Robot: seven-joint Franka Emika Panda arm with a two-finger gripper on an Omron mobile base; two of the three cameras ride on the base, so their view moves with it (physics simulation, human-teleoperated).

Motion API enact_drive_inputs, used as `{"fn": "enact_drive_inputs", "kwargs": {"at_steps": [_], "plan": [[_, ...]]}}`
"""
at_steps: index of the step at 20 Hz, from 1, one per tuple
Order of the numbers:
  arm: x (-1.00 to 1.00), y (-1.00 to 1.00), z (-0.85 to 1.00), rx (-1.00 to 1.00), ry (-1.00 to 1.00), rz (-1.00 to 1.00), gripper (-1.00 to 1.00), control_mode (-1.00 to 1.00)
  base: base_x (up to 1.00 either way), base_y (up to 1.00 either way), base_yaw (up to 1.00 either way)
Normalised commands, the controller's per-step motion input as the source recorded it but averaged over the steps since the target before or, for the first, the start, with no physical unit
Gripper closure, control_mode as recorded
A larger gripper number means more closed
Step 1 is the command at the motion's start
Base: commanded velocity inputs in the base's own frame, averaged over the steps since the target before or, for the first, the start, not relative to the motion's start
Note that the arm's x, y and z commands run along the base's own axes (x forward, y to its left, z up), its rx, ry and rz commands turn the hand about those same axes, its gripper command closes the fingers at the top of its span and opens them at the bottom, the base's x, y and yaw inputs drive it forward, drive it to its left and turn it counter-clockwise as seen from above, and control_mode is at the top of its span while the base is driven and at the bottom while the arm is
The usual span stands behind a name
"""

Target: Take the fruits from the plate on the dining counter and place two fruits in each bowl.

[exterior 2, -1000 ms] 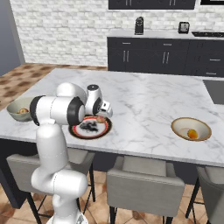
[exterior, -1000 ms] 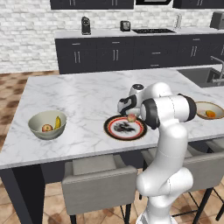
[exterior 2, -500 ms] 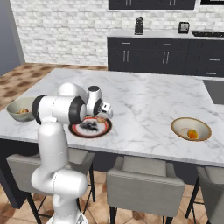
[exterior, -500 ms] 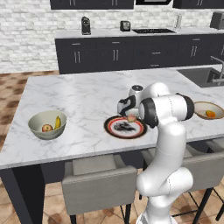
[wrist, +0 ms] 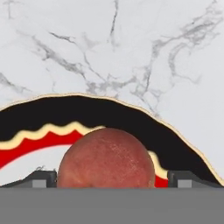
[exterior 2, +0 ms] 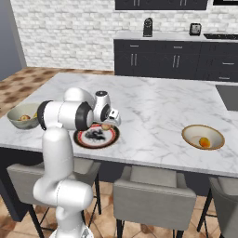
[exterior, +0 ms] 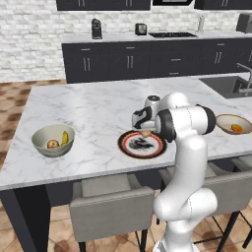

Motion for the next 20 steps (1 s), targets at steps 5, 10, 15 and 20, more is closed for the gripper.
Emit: {"fn": "enact_drive_inputs", "kwargs": {"at_steps": [5,10,15,20], "plan": [[0.00,0.00,-0.07,0.00,0.09,0.00,1.00,-1.00,0.00,0.00,0.00],[-0.04,-0.04,0.04,0.00,0.04,0.00,1.00,-1.00,0.00,0.00,0.00],[-0.56,-0.11,0.52,0.00,0.04,0.00,1.00,-1.00,0.00,0.00,0.00],[-0.86,0.00,0.81,0.01,0.08,0.00,1.00,-1.00,0.00,0.00,0.00]]}}
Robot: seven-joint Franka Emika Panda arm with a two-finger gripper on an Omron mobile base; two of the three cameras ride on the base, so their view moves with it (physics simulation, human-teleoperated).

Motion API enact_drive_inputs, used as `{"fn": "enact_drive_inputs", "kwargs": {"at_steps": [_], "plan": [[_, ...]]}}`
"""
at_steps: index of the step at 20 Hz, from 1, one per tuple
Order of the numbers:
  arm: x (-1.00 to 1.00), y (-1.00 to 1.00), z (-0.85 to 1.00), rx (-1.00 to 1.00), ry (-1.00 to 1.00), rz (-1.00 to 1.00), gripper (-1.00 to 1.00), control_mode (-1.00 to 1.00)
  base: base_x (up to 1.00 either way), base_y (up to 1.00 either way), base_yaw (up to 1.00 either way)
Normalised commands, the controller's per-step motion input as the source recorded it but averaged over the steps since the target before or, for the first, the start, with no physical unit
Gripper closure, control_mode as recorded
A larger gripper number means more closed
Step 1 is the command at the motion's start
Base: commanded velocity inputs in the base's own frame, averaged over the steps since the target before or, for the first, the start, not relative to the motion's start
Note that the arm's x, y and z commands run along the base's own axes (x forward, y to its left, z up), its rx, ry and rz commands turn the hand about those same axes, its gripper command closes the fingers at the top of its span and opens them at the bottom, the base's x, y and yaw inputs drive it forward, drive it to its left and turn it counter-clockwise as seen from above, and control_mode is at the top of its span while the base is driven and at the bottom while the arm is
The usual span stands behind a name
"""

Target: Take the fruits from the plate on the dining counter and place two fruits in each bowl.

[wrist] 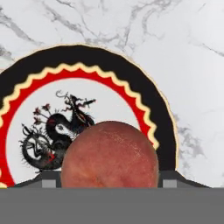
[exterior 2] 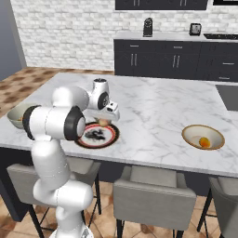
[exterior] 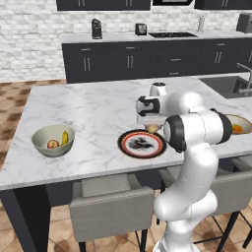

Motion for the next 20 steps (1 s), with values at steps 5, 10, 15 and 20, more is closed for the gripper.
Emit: {"fn": "enact_drive_inputs", "kwargs": {"at_steps": [5,10,15,20], "plan": [[-0.87,0.00,0.77,0.00,0.12,0.00,1.00,-1.00,0.00,0.00,0.00],[-0.95,0.21,0.12,0.00,0.09,0.01,1.00,-1.00,0.00,0.00,0.00],[-0.62,0.03,0.17,0.00,0.02,0.01,1.00,-1.00,0.00,0.00,0.00],[-0.06,0.00,0.17,0.00,0.00,0.00,1.00,-1.00,0.00,0.00,0.00]]}}
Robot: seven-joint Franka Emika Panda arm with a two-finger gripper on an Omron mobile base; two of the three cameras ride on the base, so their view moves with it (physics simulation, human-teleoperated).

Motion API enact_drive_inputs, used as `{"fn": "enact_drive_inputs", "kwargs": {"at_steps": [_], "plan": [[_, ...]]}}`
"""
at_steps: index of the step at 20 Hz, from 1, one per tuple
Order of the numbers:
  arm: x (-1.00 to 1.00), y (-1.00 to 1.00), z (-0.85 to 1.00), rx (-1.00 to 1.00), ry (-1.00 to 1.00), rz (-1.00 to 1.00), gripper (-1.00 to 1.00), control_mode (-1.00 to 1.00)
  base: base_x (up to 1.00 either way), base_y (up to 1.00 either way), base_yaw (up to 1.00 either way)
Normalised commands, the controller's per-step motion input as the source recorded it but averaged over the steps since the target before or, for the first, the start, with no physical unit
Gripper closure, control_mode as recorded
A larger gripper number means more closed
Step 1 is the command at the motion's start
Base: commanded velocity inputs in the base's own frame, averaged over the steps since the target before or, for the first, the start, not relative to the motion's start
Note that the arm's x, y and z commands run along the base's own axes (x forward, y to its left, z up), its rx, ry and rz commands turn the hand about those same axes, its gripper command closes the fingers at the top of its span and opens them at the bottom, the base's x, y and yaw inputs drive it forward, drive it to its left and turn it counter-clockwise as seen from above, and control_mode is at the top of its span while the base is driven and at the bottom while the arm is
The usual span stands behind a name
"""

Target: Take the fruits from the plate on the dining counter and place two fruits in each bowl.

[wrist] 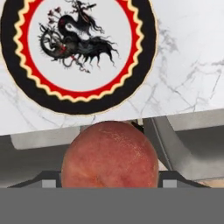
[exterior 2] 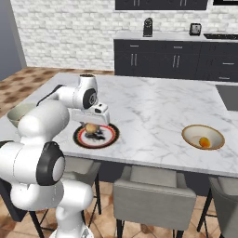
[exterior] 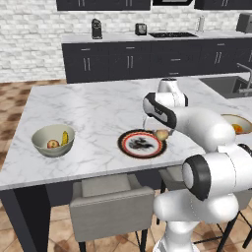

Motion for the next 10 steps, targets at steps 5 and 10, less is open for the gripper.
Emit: {"fn": "enact_drive_inputs", "kwargs": {"at_steps": [5,10], "plan": [[0.00,0.00,0.01,0.00,0.00,0.00,1.00,-1.00,0.00,0.00,0.00],[0.00,0.00,0.00,0.00,0.00,0.00,1.00,1.00,-0.59,-0.29,0.00]]}}
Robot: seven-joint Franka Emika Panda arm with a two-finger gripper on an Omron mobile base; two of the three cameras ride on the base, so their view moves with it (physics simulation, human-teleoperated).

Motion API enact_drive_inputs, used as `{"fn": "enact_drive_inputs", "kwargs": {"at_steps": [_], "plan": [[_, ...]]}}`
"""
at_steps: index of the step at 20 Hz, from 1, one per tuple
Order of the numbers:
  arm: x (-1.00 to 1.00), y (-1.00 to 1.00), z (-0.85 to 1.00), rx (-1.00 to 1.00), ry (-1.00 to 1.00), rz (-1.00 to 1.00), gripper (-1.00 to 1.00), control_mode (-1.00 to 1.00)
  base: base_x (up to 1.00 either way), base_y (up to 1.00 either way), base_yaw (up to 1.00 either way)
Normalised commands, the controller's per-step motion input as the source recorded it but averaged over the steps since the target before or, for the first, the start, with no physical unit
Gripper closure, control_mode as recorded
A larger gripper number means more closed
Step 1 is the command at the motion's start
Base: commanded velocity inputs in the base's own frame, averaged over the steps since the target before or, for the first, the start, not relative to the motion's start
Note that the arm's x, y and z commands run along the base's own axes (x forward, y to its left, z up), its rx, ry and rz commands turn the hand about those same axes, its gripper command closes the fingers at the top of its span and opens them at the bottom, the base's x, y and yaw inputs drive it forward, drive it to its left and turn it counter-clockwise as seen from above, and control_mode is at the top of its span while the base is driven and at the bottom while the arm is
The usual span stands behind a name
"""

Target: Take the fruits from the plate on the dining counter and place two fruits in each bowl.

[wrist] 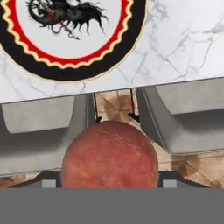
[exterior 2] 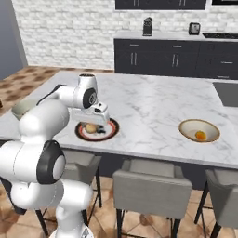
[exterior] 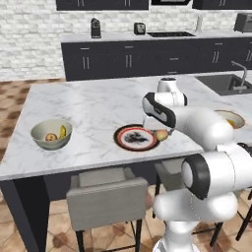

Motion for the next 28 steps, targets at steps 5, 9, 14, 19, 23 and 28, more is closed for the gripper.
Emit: {"fn": "enact_drive_inputs", "kwargs": {"at_steps": [5,9,14,19,23,28], "plan": [[0.00,0.00,0.00,0.00,0.00,0.00,1.00,1.00,-0.23,-0.85,-0.01],[0.00,0.00,0.00,0.00,0.00,0.00,1.00,1.00,0.01,-1.00,0.00],[0.00,0.00,0.00,0.00,0.00,0.00,1.00,1.00,0.00,-1.00,0.00],[0.00,0.00,0.00,0.00,0.00,0.00,1.00,1.00,0.06,-0.65,0.00],[0.00,0.00,0.00,0.00,0.00,0.00,1.00,1.00,0.37,-0.14,0.00],[0.00,0.00,0.00,0.00,0.00,0.00,1.00,1.00,0.52,-0.14,0.00]]}}
